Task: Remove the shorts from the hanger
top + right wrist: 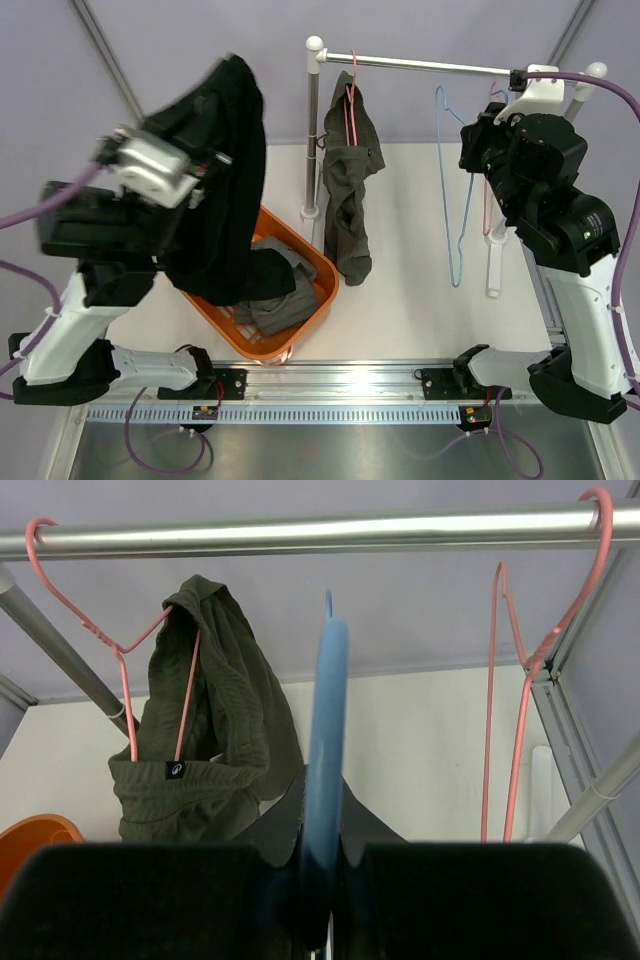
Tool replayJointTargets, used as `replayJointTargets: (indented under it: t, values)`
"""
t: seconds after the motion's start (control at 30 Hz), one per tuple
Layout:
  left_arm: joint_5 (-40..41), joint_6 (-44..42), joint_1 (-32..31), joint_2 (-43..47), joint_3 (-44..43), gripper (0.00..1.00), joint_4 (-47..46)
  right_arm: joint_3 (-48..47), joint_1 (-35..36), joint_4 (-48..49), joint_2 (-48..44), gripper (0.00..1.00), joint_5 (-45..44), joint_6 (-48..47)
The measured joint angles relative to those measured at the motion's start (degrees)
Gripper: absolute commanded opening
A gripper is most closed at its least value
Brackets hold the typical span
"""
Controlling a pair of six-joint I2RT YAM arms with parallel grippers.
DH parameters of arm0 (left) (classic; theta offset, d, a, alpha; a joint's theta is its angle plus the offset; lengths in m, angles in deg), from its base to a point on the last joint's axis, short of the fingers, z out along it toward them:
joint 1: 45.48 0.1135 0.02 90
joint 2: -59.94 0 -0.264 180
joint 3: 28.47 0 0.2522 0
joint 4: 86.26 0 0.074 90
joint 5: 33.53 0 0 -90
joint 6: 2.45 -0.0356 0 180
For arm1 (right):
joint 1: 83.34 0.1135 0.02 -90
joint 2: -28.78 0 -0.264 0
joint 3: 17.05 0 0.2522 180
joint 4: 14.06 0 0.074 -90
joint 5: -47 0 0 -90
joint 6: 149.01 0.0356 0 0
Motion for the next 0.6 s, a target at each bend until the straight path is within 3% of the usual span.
replayJointTargets:
  t: [0.1,0.23,0.33,0.47,0.6]
  values:
    - [4.2,4.13,0.52,2.45,12.39,0.0,-1.11,0.9,0.0,-0.04,-0.57,0.0,0.98,0.0]
    - [11.43,15.91,1.95,5.44,29.11,0.0,0.39,1.75,-0.02,-0.57,-0.26,0.0,1.88,-0.02]
    - [19.37,26.6,2.43,7.5,38.34,0.0,6.99,3.78,-0.02,-0.61,-0.15,0.0,2.62,-0.09]
    - [29.27,40.94,3.19,11.37,44.02,0.0,20.37,6.54,-0.07,-0.98,-0.04,0.0,3.48,-0.46]
    - [33.97,53.33,3.54,23.78,52.06,0.0,29.2,8.52,-1.97,-1.33,-0.04,0.0,5.84,-0.61]
